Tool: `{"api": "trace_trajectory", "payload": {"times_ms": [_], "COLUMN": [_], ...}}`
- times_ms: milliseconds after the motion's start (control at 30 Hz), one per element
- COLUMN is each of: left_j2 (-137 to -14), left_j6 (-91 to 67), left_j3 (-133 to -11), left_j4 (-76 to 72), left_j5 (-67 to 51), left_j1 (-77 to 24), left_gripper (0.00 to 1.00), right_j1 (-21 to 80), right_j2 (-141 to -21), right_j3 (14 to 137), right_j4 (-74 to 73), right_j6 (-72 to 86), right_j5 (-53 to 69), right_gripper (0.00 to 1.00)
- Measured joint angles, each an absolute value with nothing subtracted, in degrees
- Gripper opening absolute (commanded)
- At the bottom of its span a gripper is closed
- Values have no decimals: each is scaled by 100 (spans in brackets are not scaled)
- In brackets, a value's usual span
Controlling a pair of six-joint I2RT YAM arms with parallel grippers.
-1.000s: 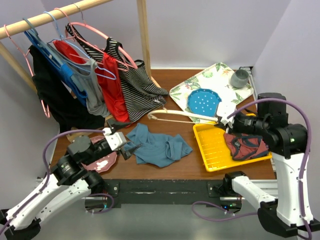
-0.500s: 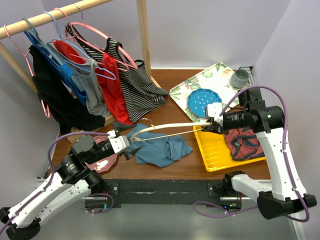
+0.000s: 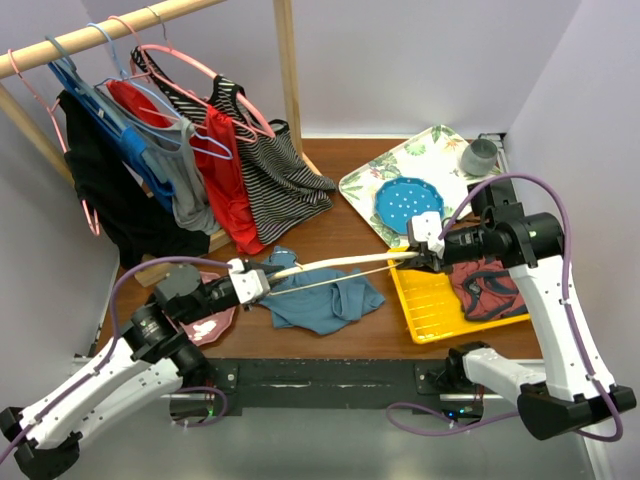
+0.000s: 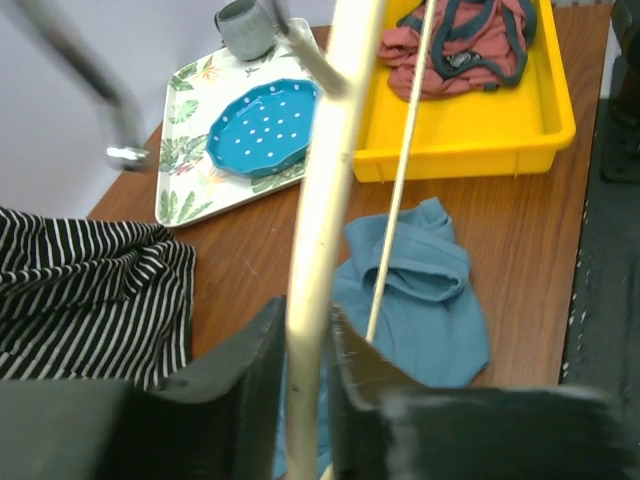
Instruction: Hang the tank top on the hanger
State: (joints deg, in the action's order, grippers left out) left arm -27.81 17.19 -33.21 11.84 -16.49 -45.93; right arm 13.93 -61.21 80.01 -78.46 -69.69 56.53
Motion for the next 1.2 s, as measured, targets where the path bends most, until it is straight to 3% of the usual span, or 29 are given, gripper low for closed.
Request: {"api": "trace_trajectory", "payload": {"times_ms": [67,133,167,233,267,400,467,600,933,1033,1167,1200], "left_j2": [-2773,-2742,-2709,-2661,-2648,-2727,-2877,-3627,-4622,-4805,-4932,-4939], "left_j6": [1747,1765,1761,1745,1712,1533,1466,1452,1387,1282,1146,1096], "left_j3": [-3321,-3321,-3321,-3321,-3321,-3321,-3343,-3566,-3979,-4047,-4062,-4064], "left_j4": [1227,1291,1321,1385,1428,1601,1706,1861,1769,1645,1546,1562], "left_j5": [-1673,-1719,-1726,-1732,-1730,-1601,-1518,-1653,-1828,-1890,-1935,-1949], "left_j1": [-4593,-4595,-4593,-4589,-4589,-4571,-4543,-4587,-4589,-4589,-4589,-4595], "left_gripper": [2,0,0,0,0,0,0,0,0,0,0,0], "right_j1": [1404,1417,1431,1455,1476,1697,1822,2388,3892,4014,4112,4119], "right_j2": [-6125,-6145,-6167,-6226,-6270,-6709,-6997,-7699,-8377,-8705,-9094,-9148], "right_j3": [8001,7999,7996,7990,7983,7979,7992,8333,9164,9290,9450,9483], "right_j4": [-7843,-7861,-7870,-7863,-7867,-7887,-7887,-7835,-7697,-7616,-7472,-7463], "right_j6": [-6976,-6960,-6965,-6949,-6928,-6676,-6576,-6335,-5384,-5151,-4847,-4764], "right_j5": [5653,5653,5669,5671,5666,5419,5214,5004,4377,4274,4154,4123], "right_gripper": [0,0,5,24,42,67,73,74,68,52,0,0]}}
